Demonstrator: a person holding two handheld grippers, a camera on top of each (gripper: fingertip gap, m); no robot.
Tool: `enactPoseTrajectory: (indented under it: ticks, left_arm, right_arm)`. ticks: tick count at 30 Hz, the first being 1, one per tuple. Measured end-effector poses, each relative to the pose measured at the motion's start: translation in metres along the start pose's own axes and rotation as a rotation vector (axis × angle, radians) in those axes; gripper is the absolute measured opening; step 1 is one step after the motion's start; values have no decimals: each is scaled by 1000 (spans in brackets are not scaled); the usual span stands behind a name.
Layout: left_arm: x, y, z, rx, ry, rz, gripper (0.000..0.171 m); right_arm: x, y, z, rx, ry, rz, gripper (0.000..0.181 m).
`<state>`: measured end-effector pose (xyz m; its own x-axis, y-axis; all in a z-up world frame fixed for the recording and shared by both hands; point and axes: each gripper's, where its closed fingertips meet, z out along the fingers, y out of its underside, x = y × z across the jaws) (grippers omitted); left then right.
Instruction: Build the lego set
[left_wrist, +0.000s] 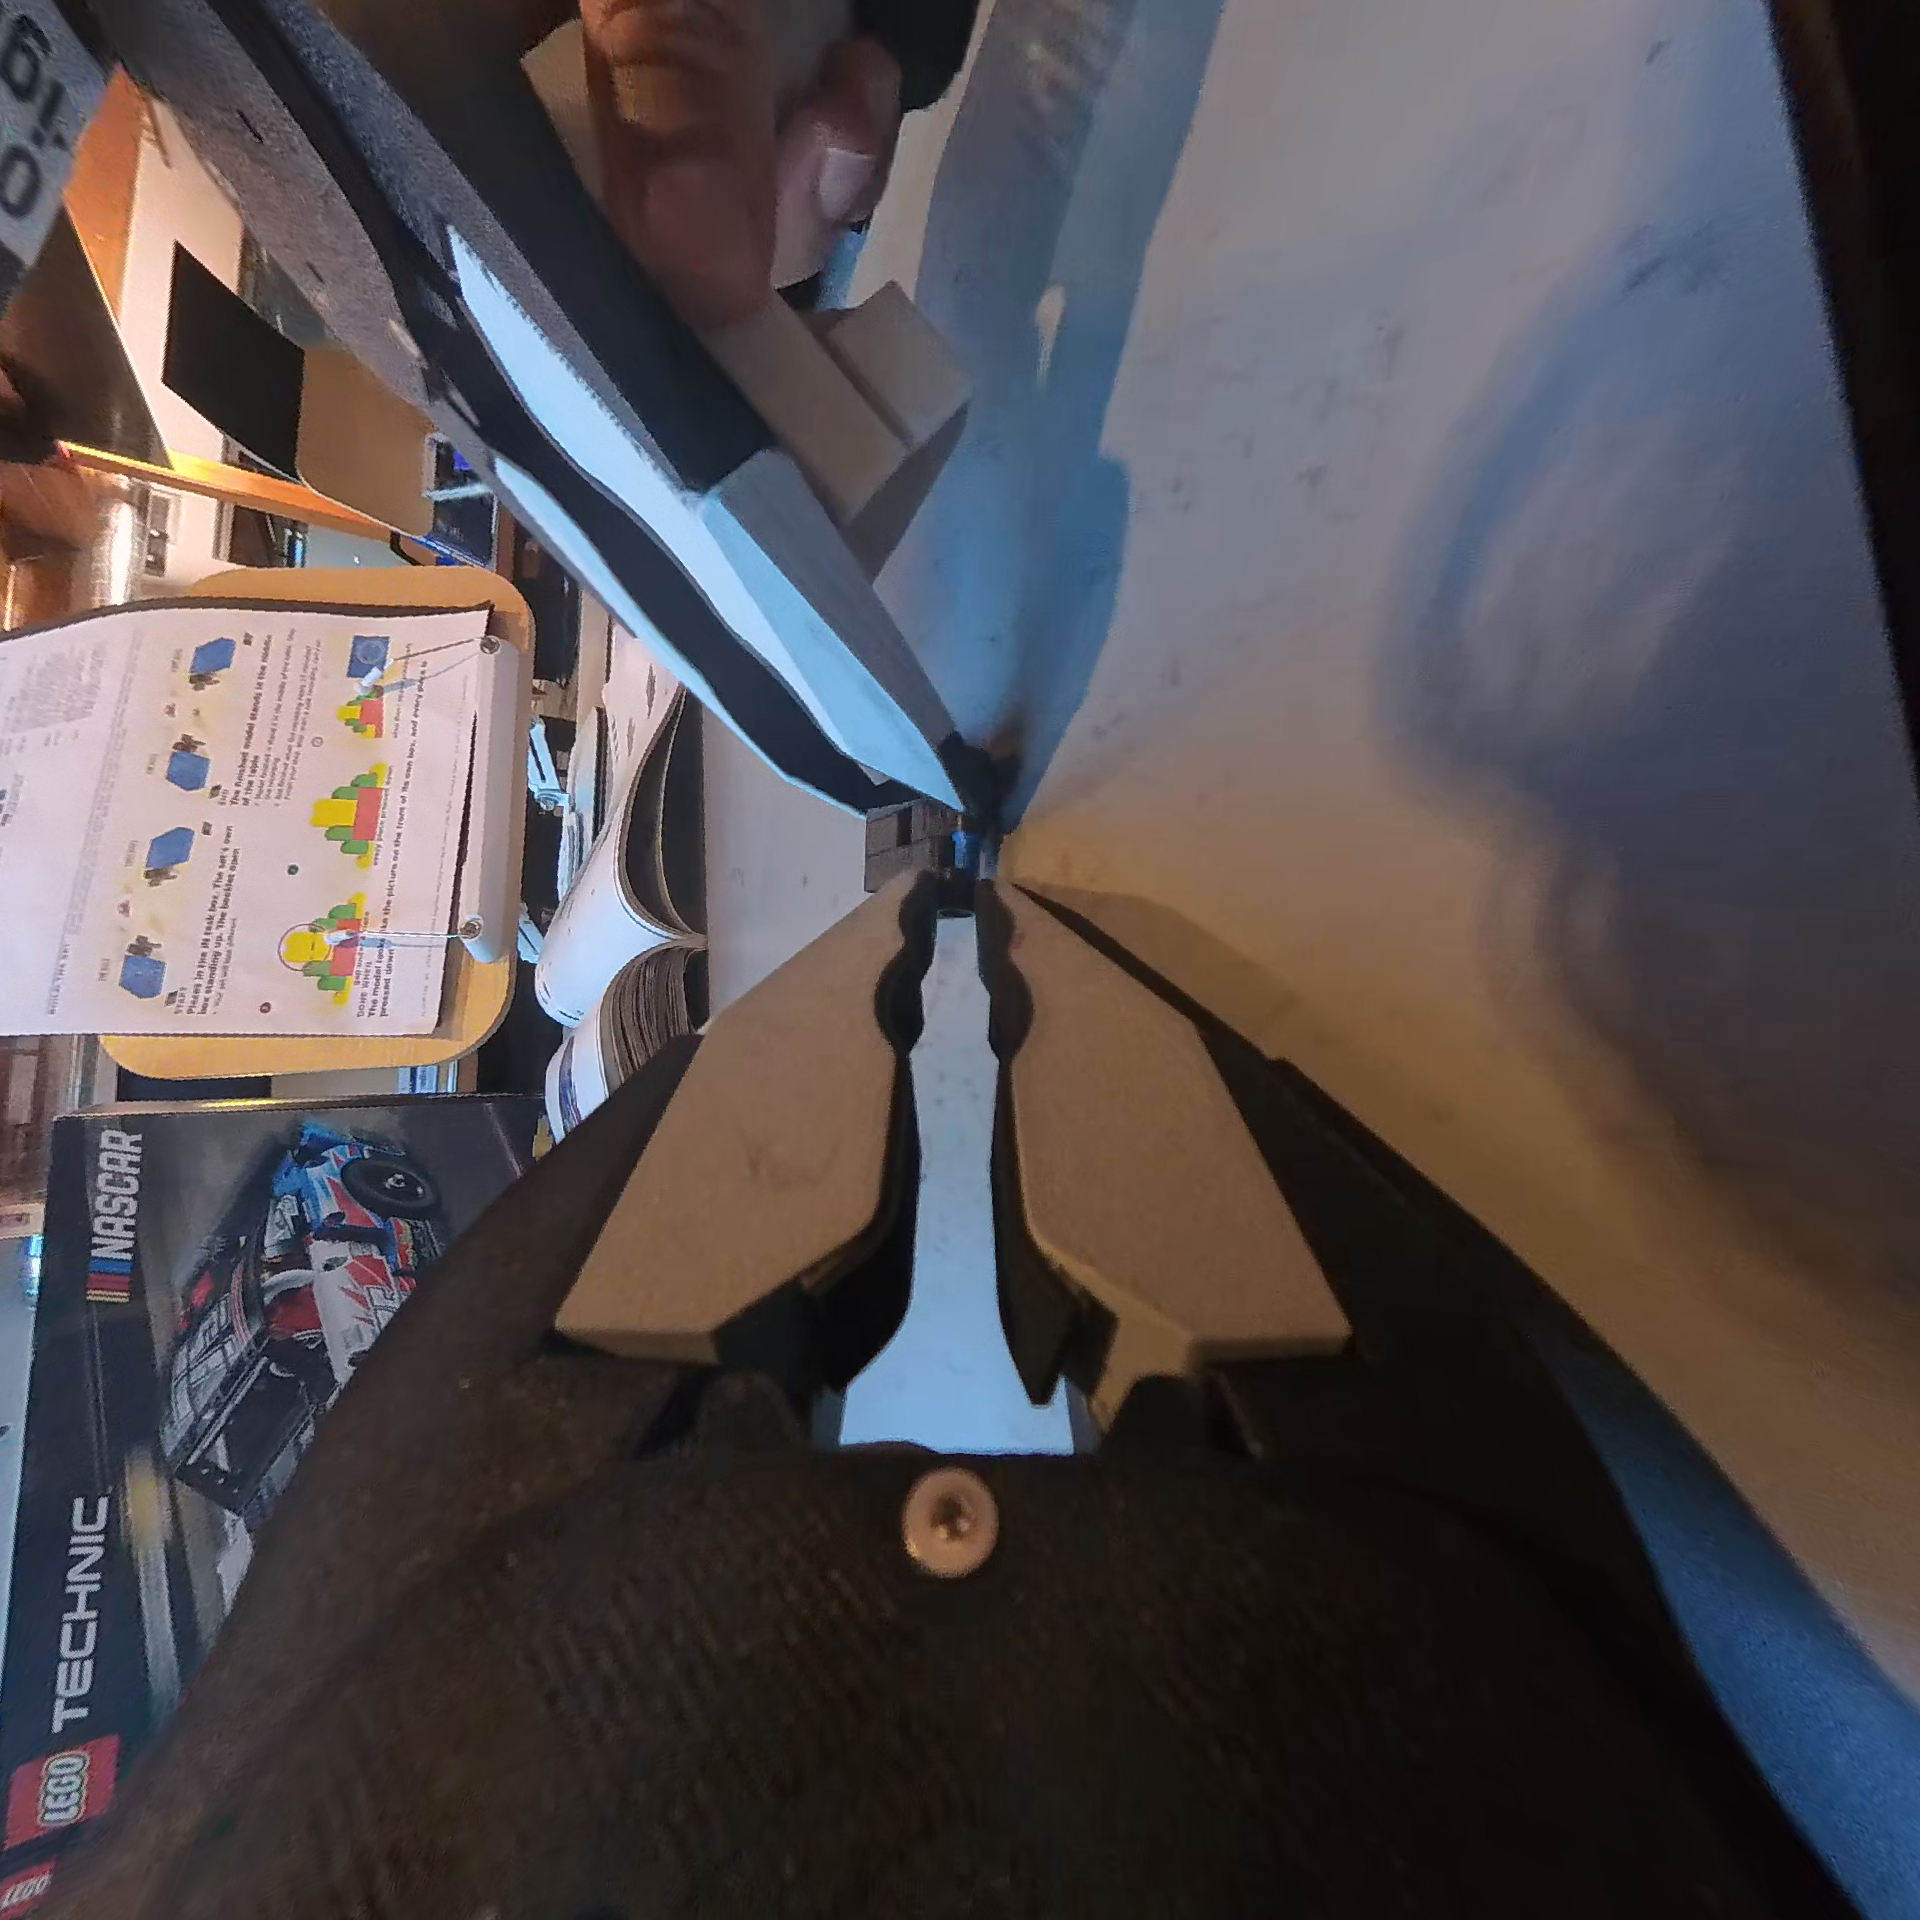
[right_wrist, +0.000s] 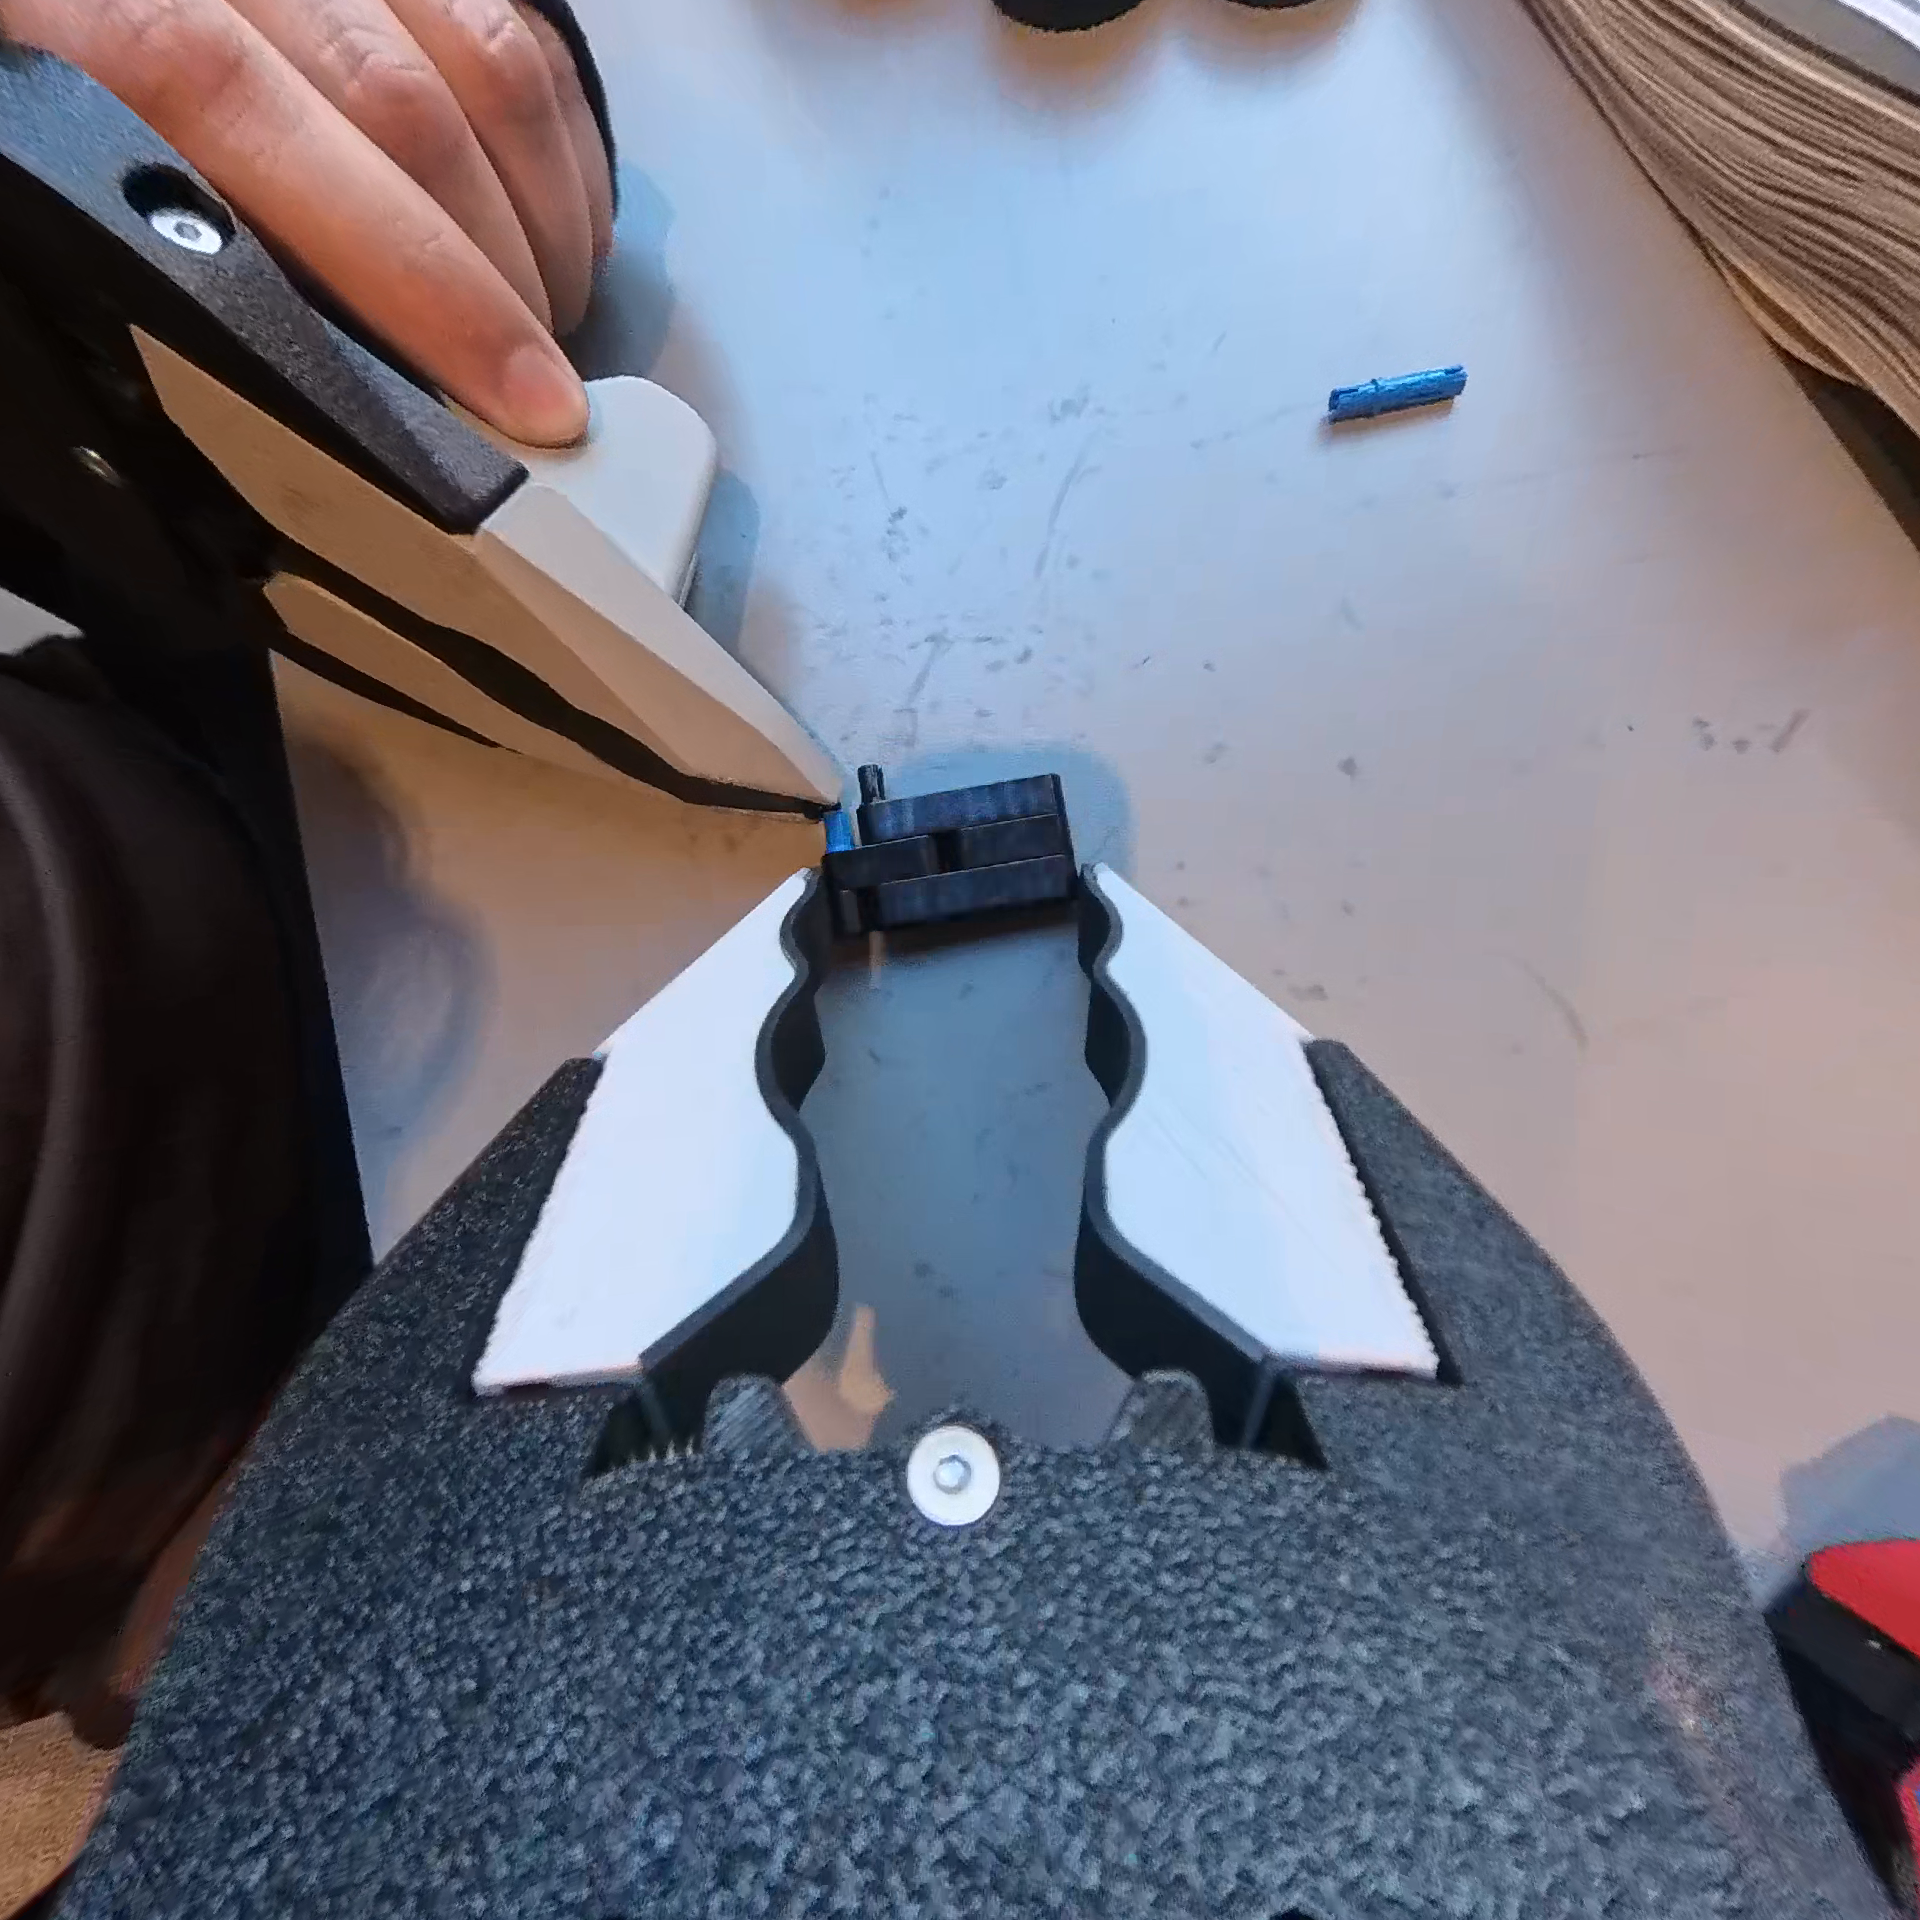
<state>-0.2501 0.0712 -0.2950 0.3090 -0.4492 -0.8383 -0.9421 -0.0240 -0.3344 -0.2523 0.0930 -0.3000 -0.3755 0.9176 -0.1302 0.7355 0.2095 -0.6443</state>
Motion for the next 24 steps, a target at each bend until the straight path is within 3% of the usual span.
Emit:
enactPoseTrajectory:
  ticks: [13,24]
  left_arm:
    - [1,-1,0,32,20,-20,5]
    - [2,3,-2,114,178,-159,5]
  right_arm:
    - [-1,-1,0,23,-39,4,48]
    - [0,-8,7,-9,-17,-26,48]
